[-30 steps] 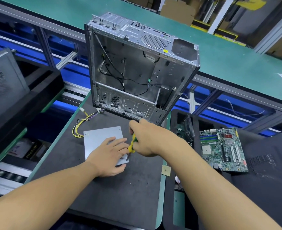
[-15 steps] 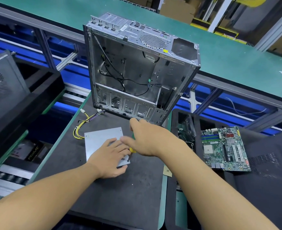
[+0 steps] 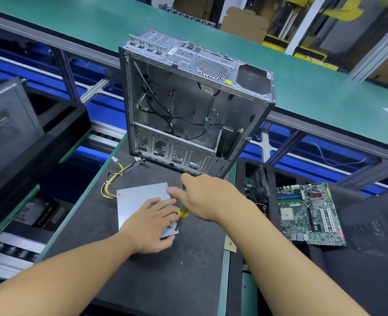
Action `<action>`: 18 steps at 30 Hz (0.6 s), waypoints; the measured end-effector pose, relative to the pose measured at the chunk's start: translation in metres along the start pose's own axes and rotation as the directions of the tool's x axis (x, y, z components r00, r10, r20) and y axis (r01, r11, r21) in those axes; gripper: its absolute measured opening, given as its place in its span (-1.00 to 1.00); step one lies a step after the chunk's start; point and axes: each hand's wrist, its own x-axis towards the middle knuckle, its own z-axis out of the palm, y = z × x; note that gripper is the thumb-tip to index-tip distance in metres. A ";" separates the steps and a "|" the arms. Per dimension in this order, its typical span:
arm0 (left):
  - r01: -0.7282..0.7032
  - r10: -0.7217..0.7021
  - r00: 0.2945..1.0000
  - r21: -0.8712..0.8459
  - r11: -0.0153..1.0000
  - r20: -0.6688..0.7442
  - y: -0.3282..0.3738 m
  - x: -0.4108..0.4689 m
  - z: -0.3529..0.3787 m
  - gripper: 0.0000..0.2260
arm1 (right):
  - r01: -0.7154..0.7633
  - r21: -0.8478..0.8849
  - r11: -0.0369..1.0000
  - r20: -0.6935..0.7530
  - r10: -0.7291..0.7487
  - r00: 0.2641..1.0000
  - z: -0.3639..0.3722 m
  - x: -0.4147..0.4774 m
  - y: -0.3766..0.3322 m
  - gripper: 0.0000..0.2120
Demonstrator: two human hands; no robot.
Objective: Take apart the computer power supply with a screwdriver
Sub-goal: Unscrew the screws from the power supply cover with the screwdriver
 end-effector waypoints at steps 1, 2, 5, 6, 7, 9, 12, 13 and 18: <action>0.002 -0.002 1.000 -0.005 1.000 0.006 0.000 0.000 0.001 -0.68 | 0.032 -0.056 0.998 -0.034 -0.033 0.999 0.001 0.001 -0.001 -0.77; 0.005 -0.005 1.000 -0.004 1.000 0.007 -0.001 0.000 0.001 -0.69 | 0.055 -0.047 0.997 -0.040 -0.057 0.998 0.001 0.002 -0.001 -0.82; 0.006 -0.006 1.000 -0.003 1.000 -0.005 0.000 0.000 0.000 -0.71 | 0.078 0.182 0.980 0.081 -0.094 0.992 -0.006 0.003 0.000 -0.84; 0.003 -0.003 1.000 -0.006 1.000 -0.014 0.000 0.000 0.000 -0.71 | 0.084 0.213 0.973 0.135 -0.115 0.984 -0.009 0.003 0.000 -0.80; 0.001 -0.001 1.000 -0.009 1.000 -0.023 0.001 0.000 0.000 -0.72 | 0.092 0.218 0.971 0.171 -0.131 0.976 -0.011 0.002 0.000 -0.77; 0.005 -0.005 1.000 -0.002 1.000 -0.029 0.001 0.001 -0.001 -0.74 | 0.087 0.192 0.977 0.175 -0.121 0.977 -0.010 0.000 -0.002 -0.76; 0.008 -0.008 1.000 0.000 1.000 -0.011 0.001 0.001 0.001 -0.71 | 0.002 0.107 0.994 0.101 -0.013 0.995 -0.005 0.000 -0.006 -0.69; 0.010 -0.010 1.000 -0.004 1.000 -0.001 0.000 0.000 0.001 -0.68 | -0.004 0.052 0.999 0.064 0.000 0.998 -0.003 0.000 -0.007 -0.70; 0.001 -0.002 1.000 -0.022 1.000 -0.026 0.000 0.001 0.000 -0.71 | 0.064 0.102 0.993 0.090 -0.073 0.993 -0.002 0.002 -0.003 -0.85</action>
